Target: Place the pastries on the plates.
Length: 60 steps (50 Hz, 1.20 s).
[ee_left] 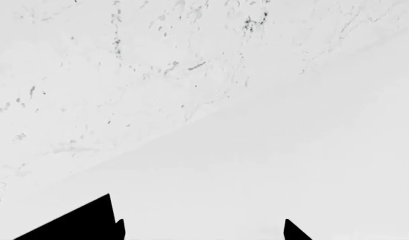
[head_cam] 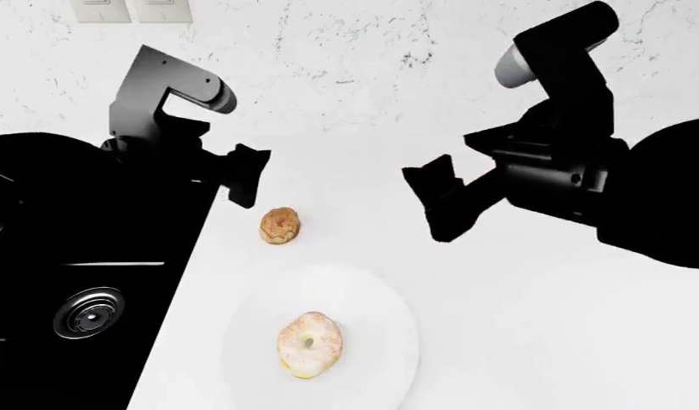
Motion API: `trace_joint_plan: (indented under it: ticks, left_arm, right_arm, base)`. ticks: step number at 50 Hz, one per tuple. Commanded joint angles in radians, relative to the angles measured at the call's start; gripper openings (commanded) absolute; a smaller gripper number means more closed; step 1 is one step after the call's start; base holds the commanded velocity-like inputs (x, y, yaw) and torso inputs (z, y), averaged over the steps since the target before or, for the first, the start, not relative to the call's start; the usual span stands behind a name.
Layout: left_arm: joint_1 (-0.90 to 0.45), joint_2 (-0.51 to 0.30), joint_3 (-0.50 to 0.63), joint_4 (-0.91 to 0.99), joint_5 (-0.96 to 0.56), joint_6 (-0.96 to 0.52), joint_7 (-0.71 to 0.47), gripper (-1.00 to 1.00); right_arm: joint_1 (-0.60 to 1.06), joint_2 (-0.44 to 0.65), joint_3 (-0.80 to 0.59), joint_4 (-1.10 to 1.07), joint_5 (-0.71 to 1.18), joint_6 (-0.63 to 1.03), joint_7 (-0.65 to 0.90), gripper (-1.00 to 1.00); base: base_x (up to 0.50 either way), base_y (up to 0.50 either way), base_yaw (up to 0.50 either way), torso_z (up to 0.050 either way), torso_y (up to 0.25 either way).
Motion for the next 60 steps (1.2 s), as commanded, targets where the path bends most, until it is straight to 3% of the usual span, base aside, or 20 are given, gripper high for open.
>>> trace_joint_plan:
  ticks: [1, 5, 15, 20, 26, 43, 60]
  left_arm:
    - [-0.096, 0.055, 0.092, -0.115, 0.026, -0.091, 0.022, 1.00]
    - [-0.124, 0.067, 0.167, -0.116, 0.034, -0.115, 0.073, 1.00]
    - [-0.117, 0.096, 0.151, -0.124, -0.008, -0.141, 0.083, 1.00]
    - [-0.187, 0.156, 0.237, -0.295, 0.042, -0.113, 0.165, 1.00]
    - [-0.159, 0.209, 0.262, -0.343, 0.067, -0.091, 0.140, 1.00]
    - [-0.142, 0.254, 0.303, -0.515, 0.117, 0.002, 0.176, 1.00]
    - [-0.091, 0.241, 0.325, -0.450, 0.088, -0.043, 0.179, 1.00]
  right_arm:
    - [0.026, 0.129, 0.047, -0.012, 0.033, -0.006, 0.108, 1.00]
    - [0.055, 0.129, 0.053, 0.021, 0.014, -0.009, 0.112, 1.00]
    - [0.044, 0.136, 0.041, 0.013, 0.073, -0.009, 0.172, 1.00]
    - [0.055, 0.126, 0.037, 0.017, 0.089, -0.008, 0.180, 1.00]
    - [0.066, 0.132, 0.035, 0.012, 0.111, -0.002, 0.192, 1.00]
    - [0.065, 0.134, 0.033, 0.008, 0.108, -0.011, 0.185, 1.00]
    - [0.060, 0.137, 0.032, 0.012, 0.125, -0.028, 0.194, 1.00]
  base:
    - [0.00, 0.00, 0.00, 0.000, 0.000]
    - [0.00, 0.00, 0.00, 0.000, 0.000]
    - [0.00, 0.00, 0.00, 0.000, 0.000]
    - [0.00, 0.00, 0.00, 0.000, 0.000]
    - [0.00, 0.00, 0.00, 0.000, 0.000]
    - [0.00, 0.00, 0.00, 0.000, 0.000]
    - [0.00, 0.00, 0.00, 0.000, 0.000]
